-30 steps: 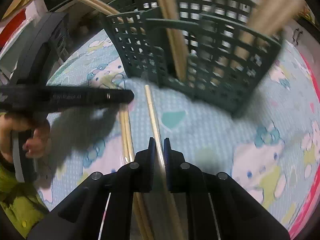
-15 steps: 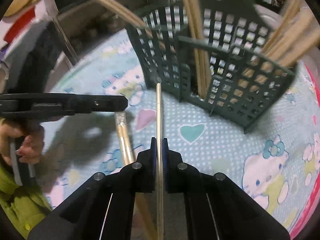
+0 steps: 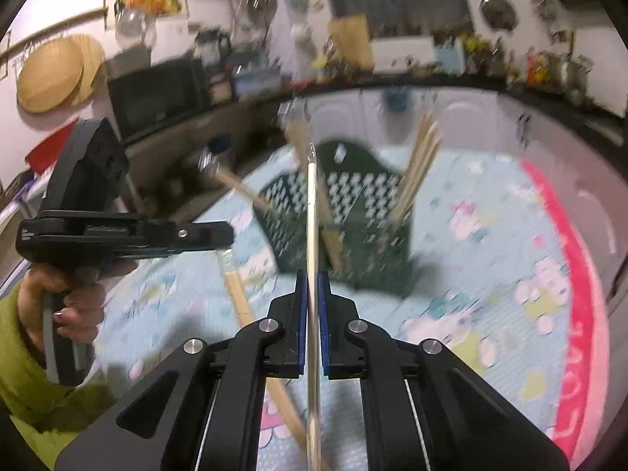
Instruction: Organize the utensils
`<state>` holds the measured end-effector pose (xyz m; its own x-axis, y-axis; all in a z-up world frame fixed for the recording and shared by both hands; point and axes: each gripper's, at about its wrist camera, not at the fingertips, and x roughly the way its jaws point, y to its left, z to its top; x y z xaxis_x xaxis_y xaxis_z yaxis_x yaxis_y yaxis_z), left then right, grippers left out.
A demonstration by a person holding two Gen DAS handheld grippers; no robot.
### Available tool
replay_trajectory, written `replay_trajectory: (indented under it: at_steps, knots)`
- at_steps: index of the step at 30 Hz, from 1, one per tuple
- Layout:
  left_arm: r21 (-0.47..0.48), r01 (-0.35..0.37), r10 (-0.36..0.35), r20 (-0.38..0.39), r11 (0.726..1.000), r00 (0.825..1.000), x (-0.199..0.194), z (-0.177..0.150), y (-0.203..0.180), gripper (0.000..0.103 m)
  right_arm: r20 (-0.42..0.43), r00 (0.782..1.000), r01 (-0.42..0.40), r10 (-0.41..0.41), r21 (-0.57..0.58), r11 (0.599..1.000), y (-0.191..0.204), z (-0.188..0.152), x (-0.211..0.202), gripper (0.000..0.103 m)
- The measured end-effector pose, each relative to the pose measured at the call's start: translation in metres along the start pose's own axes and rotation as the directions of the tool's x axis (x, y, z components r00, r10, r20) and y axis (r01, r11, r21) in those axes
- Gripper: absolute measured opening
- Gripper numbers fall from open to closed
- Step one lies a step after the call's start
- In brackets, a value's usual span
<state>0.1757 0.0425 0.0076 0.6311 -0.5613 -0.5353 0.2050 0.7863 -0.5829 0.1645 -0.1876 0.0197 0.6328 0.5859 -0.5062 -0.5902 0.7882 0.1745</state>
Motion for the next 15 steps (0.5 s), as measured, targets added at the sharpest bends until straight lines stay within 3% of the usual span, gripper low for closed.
replay_trajectory:
  at_steps: [10, 15]
  knots:
    - [0.134, 0.01, -0.024, 0.103, 0.991, 0.994, -0.033, 0.048, -0.059, 0.0, 0.184, 0.982, 0.047, -0.053, 0.033, 0.998, -0.009, 0.036, -0.02, 0.006]
    - [0.178, -0.019, -0.01, 0.159, 0.984, 0.987, -0.051, 0.075, -0.076, 0.0, 0.265, 0.964, 0.019, -0.026, 0.028, 0.999, -0.008, 0.064, -0.015, 0.006]
